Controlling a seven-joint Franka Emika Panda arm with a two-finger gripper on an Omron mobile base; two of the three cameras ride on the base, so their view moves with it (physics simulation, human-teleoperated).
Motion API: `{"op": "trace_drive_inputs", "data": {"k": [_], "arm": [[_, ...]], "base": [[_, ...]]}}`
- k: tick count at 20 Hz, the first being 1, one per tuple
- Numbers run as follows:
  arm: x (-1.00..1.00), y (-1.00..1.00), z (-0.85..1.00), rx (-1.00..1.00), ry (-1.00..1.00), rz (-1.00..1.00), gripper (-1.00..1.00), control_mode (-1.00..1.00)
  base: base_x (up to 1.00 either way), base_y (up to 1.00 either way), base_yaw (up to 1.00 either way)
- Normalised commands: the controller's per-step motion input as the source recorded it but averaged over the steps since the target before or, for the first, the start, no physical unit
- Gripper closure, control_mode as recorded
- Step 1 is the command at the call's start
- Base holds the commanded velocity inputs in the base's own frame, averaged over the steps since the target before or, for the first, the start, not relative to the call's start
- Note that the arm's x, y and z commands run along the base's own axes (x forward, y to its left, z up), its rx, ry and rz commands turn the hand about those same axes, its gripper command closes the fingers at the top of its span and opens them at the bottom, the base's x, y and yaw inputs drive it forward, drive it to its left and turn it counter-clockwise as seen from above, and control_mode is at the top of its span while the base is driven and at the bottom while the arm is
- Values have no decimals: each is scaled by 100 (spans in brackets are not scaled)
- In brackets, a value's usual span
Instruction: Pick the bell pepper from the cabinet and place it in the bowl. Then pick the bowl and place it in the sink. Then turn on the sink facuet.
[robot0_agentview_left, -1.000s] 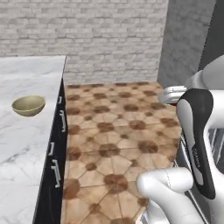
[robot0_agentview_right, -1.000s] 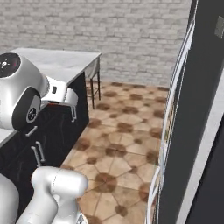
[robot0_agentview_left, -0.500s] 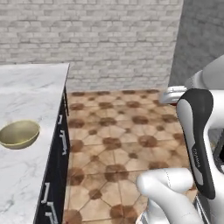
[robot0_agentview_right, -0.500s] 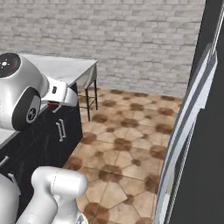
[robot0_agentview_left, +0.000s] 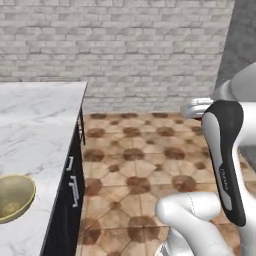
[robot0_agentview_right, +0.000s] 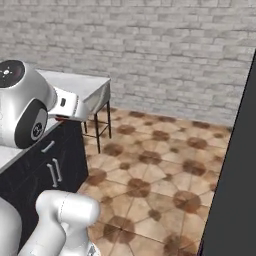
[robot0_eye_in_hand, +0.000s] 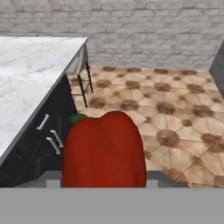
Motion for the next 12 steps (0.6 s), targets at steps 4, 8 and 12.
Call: {"op": "trace_drive_inputs", "data": {"k": [4,8,12], "arm": [[0,0,0,0,0,0,100,100],[0,0,0,0,0,0,100,100],[0,0,0,0,0,0,100,100]], "base": [[38,-16,38],[16,-19,46],[41,-18,48]]}}
